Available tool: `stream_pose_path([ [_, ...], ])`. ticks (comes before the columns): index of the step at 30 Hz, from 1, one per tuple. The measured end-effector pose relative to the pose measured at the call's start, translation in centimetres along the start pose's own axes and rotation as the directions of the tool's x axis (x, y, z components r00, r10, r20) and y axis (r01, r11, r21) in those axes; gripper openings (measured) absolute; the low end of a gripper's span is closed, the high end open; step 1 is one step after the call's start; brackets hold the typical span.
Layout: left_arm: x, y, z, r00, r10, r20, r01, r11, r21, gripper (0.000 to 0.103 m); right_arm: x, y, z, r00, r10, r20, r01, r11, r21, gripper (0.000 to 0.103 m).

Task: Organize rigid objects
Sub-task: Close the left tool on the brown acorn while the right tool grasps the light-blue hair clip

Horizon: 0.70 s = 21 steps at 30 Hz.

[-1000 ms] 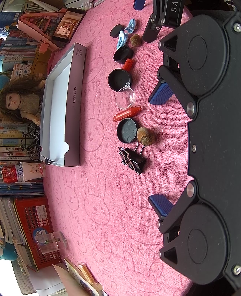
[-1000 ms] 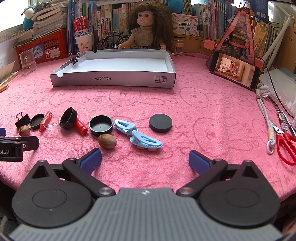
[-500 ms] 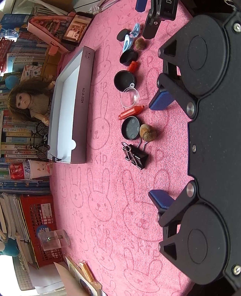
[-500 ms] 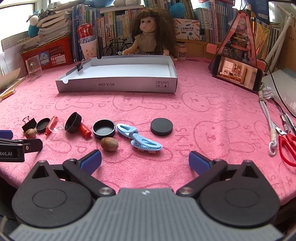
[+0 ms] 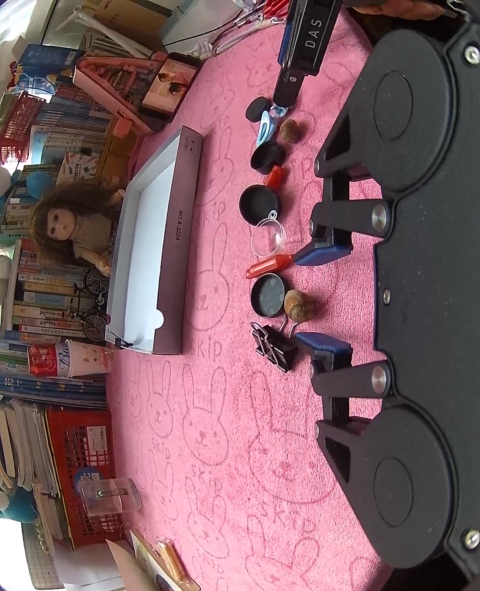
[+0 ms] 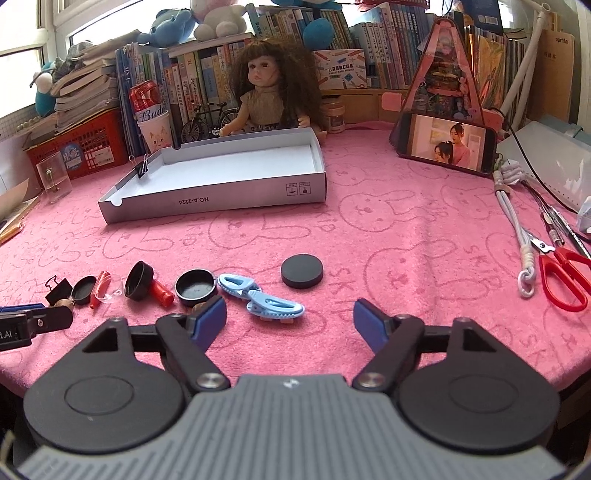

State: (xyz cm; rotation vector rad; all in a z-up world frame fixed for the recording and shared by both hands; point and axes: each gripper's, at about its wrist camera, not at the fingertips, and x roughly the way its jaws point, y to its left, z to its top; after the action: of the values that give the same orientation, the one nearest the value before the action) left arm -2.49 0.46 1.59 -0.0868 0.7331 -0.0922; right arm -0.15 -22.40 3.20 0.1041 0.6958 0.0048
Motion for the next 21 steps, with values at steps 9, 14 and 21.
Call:
stream_pose_path([
  [9,1.1,-0.8,0.2,1.0,0.012,-0.006,-0.012,1.0,-0.012,0.036,0.6,1.1,-0.1,0.999,-0.051,0.001,0.051,0.998,0.033,0.068],
  [14,1.5,-0.9,0.1,1.0,0.017,-0.003,-0.017,1.0,-0.016,0.032,1.0,1.4,-0.2,0.996,-0.084,0.014,0.083,0.995,0.05,0.065],
  [21,1.7,-1.0,0.1,1.0,0.029,0.009,-0.029,1.0,-0.006,0.023,1.4,1.6,-0.5,0.995,-0.1,0.025,0.099,0.994,0.039,0.047],
])
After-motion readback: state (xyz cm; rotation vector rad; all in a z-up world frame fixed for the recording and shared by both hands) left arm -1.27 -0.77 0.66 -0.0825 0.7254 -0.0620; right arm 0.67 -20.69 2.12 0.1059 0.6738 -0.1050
